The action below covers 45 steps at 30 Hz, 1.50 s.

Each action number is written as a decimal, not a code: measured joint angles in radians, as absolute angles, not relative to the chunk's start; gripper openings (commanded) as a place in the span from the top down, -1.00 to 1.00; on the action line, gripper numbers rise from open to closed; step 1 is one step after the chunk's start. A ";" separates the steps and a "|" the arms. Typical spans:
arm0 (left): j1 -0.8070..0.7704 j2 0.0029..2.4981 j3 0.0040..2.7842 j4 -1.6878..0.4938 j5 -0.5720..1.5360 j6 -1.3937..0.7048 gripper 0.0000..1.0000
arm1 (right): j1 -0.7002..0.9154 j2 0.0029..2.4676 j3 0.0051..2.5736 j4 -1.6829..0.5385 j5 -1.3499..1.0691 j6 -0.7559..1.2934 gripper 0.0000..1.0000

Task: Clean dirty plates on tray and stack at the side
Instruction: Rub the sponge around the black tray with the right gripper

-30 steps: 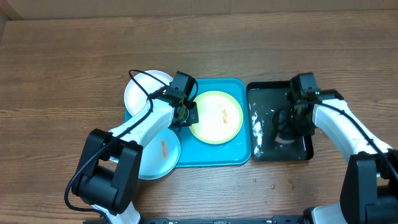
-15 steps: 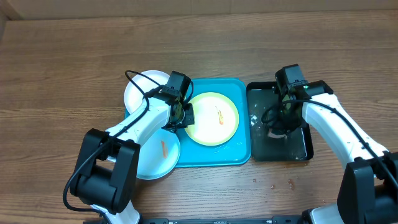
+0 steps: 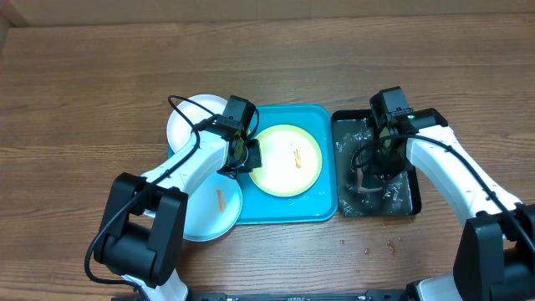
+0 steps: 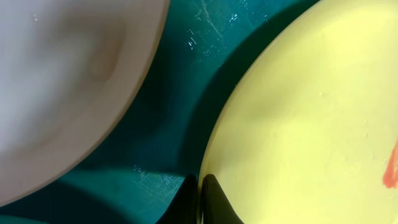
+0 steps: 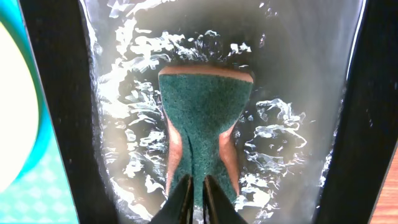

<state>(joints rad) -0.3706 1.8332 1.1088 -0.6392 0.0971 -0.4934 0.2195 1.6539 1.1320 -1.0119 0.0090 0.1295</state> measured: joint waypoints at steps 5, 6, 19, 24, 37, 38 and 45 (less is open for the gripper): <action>-0.371 1.833 1.109 -0.640 0.101 -0.491 0.92 | 0.220 1.654 1.132 -1.013 0.012 0.133 -0.03; -0.370 1.833 1.109 -0.640 0.102 -0.491 0.92 | 0.220 1.654 1.132 -1.011 0.014 0.138 -0.14; -0.370 1.833 1.109 -0.643 0.114 -0.491 0.91 | 0.220 1.654 1.015 -0.857 0.015 0.130 -0.02; -0.370 1.833 1.109 -0.643 0.116 -0.491 0.91 | 0.220 1.654 0.969 -0.800 0.015 0.139 0.07; -0.371 1.833 1.109 -0.643 0.116 -0.491 0.88 | 0.219 1.654 0.941 -0.770 0.002 0.153 0.93; -0.371 1.833 1.109 -0.643 0.116 -0.491 0.84 | 0.219 1.654 0.941 -0.770 0.001 0.156 0.92; -0.371 1.833 1.108 -0.648 0.116 -0.487 0.70 | 0.220 1.654 0.989 -0.879 0.000 0.157 0.93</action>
<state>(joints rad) -0.3706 1.8332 1.1076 -0.6476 0.1162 -0.4873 0.2195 1.6539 0.9890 -0.8791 -0.0002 0.1566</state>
